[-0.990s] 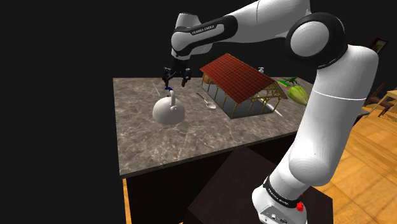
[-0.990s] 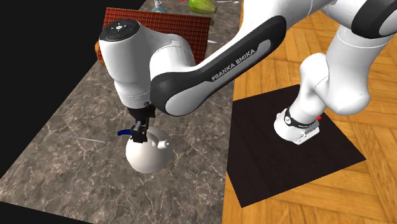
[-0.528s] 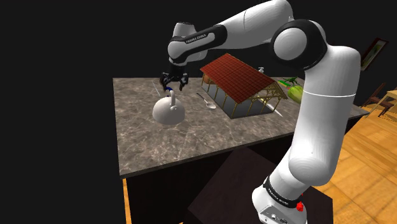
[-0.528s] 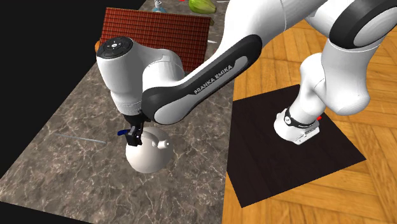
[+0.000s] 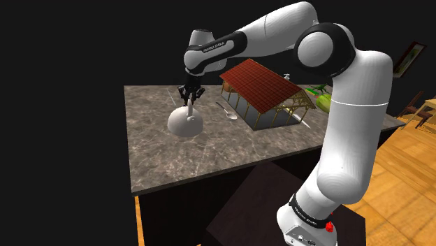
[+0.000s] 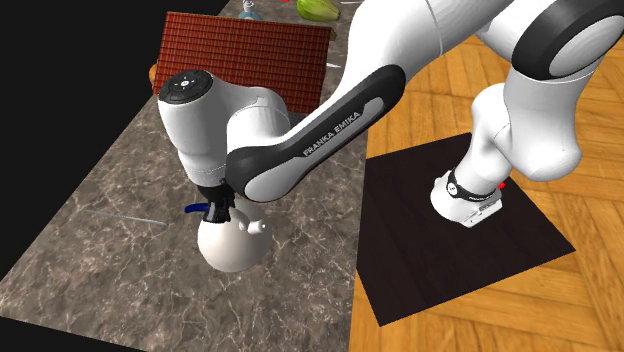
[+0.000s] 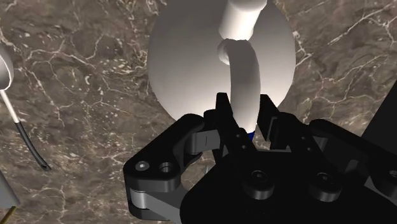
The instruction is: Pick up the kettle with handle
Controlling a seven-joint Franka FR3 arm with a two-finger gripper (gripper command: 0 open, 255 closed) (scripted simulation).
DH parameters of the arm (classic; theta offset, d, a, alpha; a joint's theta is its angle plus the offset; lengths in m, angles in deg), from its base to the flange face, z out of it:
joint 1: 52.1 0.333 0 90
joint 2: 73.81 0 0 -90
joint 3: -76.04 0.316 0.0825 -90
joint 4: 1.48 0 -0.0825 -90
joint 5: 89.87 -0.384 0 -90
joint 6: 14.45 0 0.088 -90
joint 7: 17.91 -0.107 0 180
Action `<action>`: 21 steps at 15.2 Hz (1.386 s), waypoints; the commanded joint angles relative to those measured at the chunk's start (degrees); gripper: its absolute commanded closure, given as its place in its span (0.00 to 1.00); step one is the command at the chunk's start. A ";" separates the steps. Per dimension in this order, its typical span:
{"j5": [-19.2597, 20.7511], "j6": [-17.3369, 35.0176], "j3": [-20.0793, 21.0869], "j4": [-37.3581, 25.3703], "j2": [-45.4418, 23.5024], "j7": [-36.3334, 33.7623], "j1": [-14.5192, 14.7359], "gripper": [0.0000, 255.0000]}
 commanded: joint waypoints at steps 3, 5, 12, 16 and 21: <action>0.00 0.04 0.00 0.01 -0.03 -0.01 0.01 1.00; 0.00 0.03 0.01 -0.02 -0.06 -0.01 0.01 1.00; 0.06 -3.86 -0.02 -2.08 1.77 -0.04 0.01 1.00; 0.10 -6.57 -0.03 -3.79 2.78 -0.07 0.02 1.00; 0.13 -10.05 -0.05 -6.25 3.79 -0.10 0.02 1.00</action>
